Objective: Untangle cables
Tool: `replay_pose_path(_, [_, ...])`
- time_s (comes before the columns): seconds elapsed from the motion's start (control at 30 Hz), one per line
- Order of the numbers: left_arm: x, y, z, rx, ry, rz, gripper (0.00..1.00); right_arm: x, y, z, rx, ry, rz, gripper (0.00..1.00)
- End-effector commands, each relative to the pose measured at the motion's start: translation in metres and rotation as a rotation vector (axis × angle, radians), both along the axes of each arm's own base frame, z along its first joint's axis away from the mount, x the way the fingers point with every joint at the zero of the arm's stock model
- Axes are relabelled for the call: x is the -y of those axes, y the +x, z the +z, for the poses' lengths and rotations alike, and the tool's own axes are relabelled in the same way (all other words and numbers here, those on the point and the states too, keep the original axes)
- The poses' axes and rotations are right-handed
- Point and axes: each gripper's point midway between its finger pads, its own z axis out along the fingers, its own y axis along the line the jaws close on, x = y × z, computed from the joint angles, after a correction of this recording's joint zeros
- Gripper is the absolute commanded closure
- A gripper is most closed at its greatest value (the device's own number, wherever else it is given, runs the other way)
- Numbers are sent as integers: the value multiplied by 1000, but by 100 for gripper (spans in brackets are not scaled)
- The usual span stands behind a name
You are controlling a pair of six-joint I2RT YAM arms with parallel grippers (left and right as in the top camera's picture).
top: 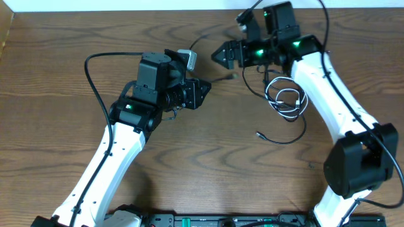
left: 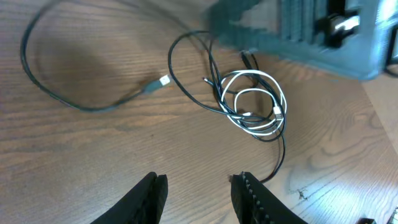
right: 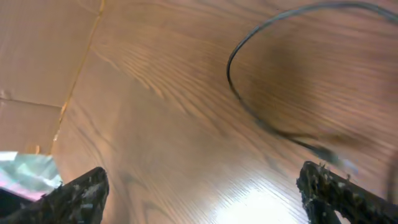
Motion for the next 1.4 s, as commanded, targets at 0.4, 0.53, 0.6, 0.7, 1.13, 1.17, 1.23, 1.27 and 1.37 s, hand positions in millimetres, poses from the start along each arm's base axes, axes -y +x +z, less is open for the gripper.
replay_pose_path(0.4, [59, 38, -33, 25, -56, -59, 40, 179, -5, -9, -151, -319, -446, 5])
replay_pose_path(0.53, [103, 55, -54, 43, -73, -124, 38, 199, -7, -11, -179, -317, -486, 5])
replay_pose_path(0.6, [126, 64, -67, 3, -65, -168, 37, 209, -9, -13, -196, -318, -508, 5])
replay_pose_path(0.7, [159, 77, -79, 10, -10, -274, 36, 224, -10, -13, -216, -301, -539, 5])
replay_pose_path(1.13, [222, 95, -135, 134, 153, -374, 25, 253, -16, -15, -245, -292, -581, 4])
replay_pose_path(1.17, [222, 96, -143, 141, 180, -363, 24, 253, -17, -15, -246, -293, -581, 4])
replay_pose_path(1.23, [223, 98, -156, 146, 213, -354, 25, 253, -17, -15, -247, -295, -577, 5])
replay_pose_path(1.27, [223, 100, -163, 147, 222, -345, 24, 253, -18, -15, -247, -297, -573, 4])
replay_pose_path(1.37, [224, 104, -179, 147, 225, -340, 25, 250, -20, -16, -252, -297, -556, 5])
